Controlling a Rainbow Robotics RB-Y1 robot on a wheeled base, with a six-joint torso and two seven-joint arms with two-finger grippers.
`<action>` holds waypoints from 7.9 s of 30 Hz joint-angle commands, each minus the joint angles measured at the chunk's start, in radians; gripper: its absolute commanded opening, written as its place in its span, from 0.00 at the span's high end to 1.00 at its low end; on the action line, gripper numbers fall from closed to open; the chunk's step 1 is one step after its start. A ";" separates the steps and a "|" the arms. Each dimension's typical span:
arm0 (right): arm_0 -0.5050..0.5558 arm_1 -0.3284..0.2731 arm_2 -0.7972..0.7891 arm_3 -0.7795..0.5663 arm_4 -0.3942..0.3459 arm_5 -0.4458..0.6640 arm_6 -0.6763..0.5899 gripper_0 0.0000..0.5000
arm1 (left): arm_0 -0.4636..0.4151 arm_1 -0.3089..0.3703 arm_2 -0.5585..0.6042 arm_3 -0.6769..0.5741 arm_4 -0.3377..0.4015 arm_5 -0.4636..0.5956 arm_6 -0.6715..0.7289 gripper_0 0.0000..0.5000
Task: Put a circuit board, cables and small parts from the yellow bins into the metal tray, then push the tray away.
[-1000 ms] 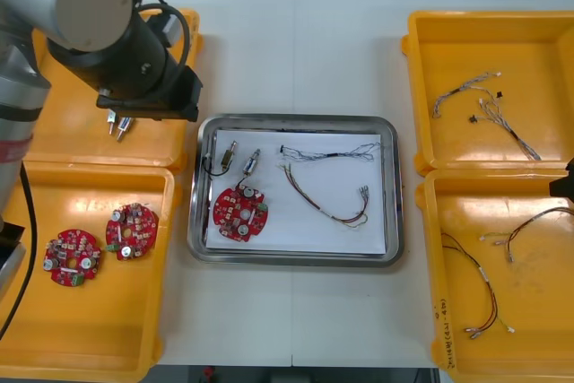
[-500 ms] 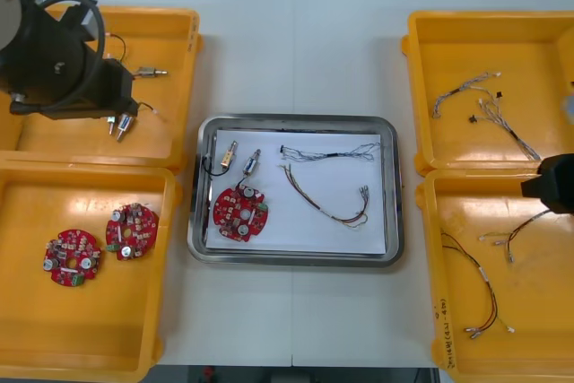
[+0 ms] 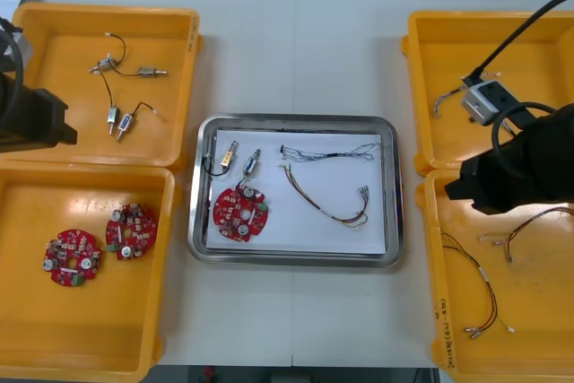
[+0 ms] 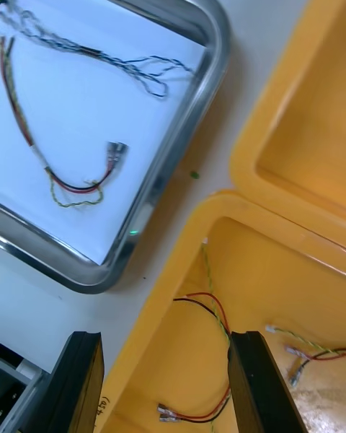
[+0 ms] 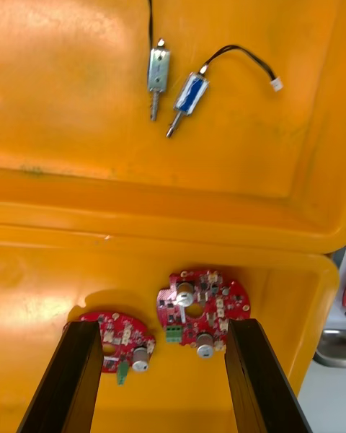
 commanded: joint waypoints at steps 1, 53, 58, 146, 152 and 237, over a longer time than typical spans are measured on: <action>-0.094 -0.035 0.131 -0.032 -0.013 0.003 -0.043 0.00 | 0.086 0.080 0.090 -0.061 0.060 0.007 -0.115 0.00; -0.541 0.222 1.079 0.231 0.199 -0.143 0.190 0.00 | 0.310 0.087 0.158 -0.204 0.043 0.007 -0.204 0.00; -0.541 0.233 1.097 0.258 0.236 -0.147 0.256 0.00 | 0.310 0.086 0.161 -0.204 0.043 0.007 -0.206 0.00; -0.568 0.236 1.249 0.422 0.486 -0.288 0.314 1.00 | 0.308 0.086 0.164 -0.205 0.050 -0.048 -0.207 0.00; -0.612 0.230 1.249 0.445 0.454 -0.294 0.322 1.00 | 0.308 0.086 0.164 -0.205 0.050 -0.048 -0.207 0.00; -1.015 0.328 1.249 1.044 0.346 -0.538 0.509 1.00 | 0.308 0.086 0.164 -0.205 0.050 -0.048 -0.207 0.00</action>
